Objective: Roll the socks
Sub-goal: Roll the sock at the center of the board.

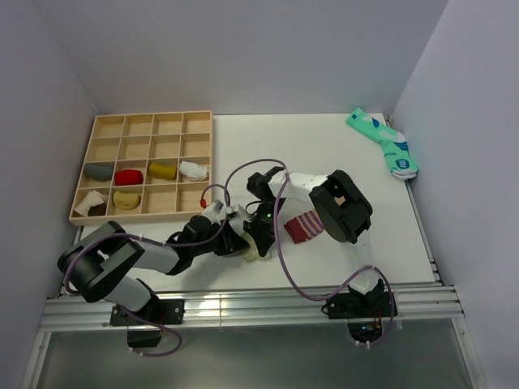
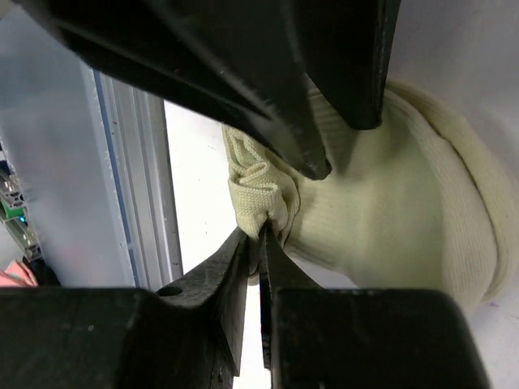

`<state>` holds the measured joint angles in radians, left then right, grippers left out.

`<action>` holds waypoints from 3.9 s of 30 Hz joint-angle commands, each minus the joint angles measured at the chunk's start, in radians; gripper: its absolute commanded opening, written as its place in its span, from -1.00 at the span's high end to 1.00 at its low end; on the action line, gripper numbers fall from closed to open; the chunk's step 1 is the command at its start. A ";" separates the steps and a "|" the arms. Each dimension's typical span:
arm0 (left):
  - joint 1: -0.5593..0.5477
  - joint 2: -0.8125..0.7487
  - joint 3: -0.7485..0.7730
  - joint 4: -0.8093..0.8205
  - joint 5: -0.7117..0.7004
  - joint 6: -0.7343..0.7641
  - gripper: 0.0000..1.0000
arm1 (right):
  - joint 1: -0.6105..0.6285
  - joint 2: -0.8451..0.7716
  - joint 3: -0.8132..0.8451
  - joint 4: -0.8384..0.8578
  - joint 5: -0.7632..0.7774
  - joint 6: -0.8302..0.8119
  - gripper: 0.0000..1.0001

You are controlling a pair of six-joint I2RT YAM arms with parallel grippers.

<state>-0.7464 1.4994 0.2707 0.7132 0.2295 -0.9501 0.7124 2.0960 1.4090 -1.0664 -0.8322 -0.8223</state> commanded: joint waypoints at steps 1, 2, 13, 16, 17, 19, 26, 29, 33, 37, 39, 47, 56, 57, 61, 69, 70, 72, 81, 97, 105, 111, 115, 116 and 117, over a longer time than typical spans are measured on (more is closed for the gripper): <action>-0.047 -0.054 -0.010 0.048 -0.062 0.111 0.31 | -0.011 0.022 0.034 -0.017 0.025 0.068 0.73; -0.057 -0.065 -0.010 0.037 -0.071 0.131 0.30 | -0.010 0.025 0.036 -0.018 0.031 0.071 0.73; -0.107 -0.133 -0.114 0.178 -0.121 0.206 0.19 | -0.013 0.047 0.061 -0.084 -0.024 0.034 0.73; -0.107 -0.146 -0.171 0.253 -0.137 0.169 0.23 | -0.014 0.042 0.053 -0.073 -0.021 0.041 0.73; -0.107 -0.152 -0.180 0.256 -0.145 0.162 0.26 | -0.014 0.044 0.051 -0.069 -0.021 0.043 0.73; -0.107 -0.157 -0.185 0.272 -0.148 0.152 0.34 | -0.014 0.044 0.050 -0.064 -0.018 0.048 0.73; -0.111 -0.188 -0.203 0.270 -0.142 0.162 0.69 | -0.016 0.039 0.045 -0.053 -0.010 0.060 0.73; -0.117 -0.183 -0.191 0.282 -0.116 0.178 0.71 | -0.016 0.047 0.057 -0.063 -0.013 0.061 0.73; -0.131 -0.180 -0.154 0.259 -0.078 0.215 0.64 | -0.014 0.055 0.079 -0.082 -0.016 0.061 0.72; -0.156 -0.176 -0.090 0.198 -0.062 0.272 0.46 | -0.016 0.073 0.110 -0.124 -0.025 0.051 0.72; -0.179 -0.166 -0.067 0.172 -0.067 0.292 0.39 | -0.014 0.082 0.117 -0.138 -0.033 0.043 0.72; -0.200 -0.082 -0.019 0.143 -0.110 0.338 0.29 | -0.014 0.093 0.113 -0.156 -0.039 0.026 0.72; -0.214 0.015 -0.024 0.232 -0.108 0.338 0.23 | -0.014 0.104 0.114 -0.161 -0.044 0.025 0.71; -0.214 0.022 -0.024 0.235 -0.102 0.338 0.22 | -0.014 0.105 0.114 -0.159 -0.042 0.026 0.71; -0.226 0.047 -0.019 0.239 -0.090 0.333 0.21 | -0.016 0.105 0.116 -0.150 -0.042 0.037 0.71; -0.228 0.116 -0.028 0.308 -0.035 0.297 0.53 | -0.014 0.101 0.110 -0.089 -0.033 0.120 0.68; -0.228 0.122 -0.031 0.336 -0.029 0.291 0.57 | -0.016 0.099 0.108 -0.077 -0.031 0.127 0.67; -0.228 0.142 -0.042 0.362 -0.013 0.275 0.72 | -0.016 0.090 0.104 -0.058 -0.027 0.161 0.65; -0.231 0.191 -0.088 0.454 -0.022 0.214 0.99 | -0.051 0.007 0.065 0.014 -0.016 0.226 0.29; -0.231 0.194 -0.105 0.467 -0.022 0.182 0.99 | -0.140 -0.085 0.053 0.123 0.033 0.272 -0.11; -0.231 0.206 -0.088 0.466 -0.002 0.186 0.99 | -0.097 -0.034 0.053 0.209 0.114 0.330 -0.19; -0.231 0.199 -0.079 0.447 0.001 0.194 0.99 | -0.076 -0.016 0.058 0.218 0.127 0.353 -0.20; -0.231 0.194 -0.070 0.427 0.001 0.197 0.99 | -0.067 -0.014 0.054 0.221 0.142 0.367 -0.13; -0.231 0.193 -0.068 0.422 -0.001 0.198 0.99 | -0.064 -0.013 0.053 0.220 0.142 0.367 -0.07; -0.231 0.190 -0.064 0.417 -0.002 0.200 0.99 | -0.065 -0.011 0.050 0.218 0.142 0.367 0.01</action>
<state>-0.9703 1.6932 0.1883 1.1629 0.2131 -0.7715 0.6376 2.0804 1.4548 -0.8665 -0.7063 -0.4686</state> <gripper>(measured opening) 0.109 0.520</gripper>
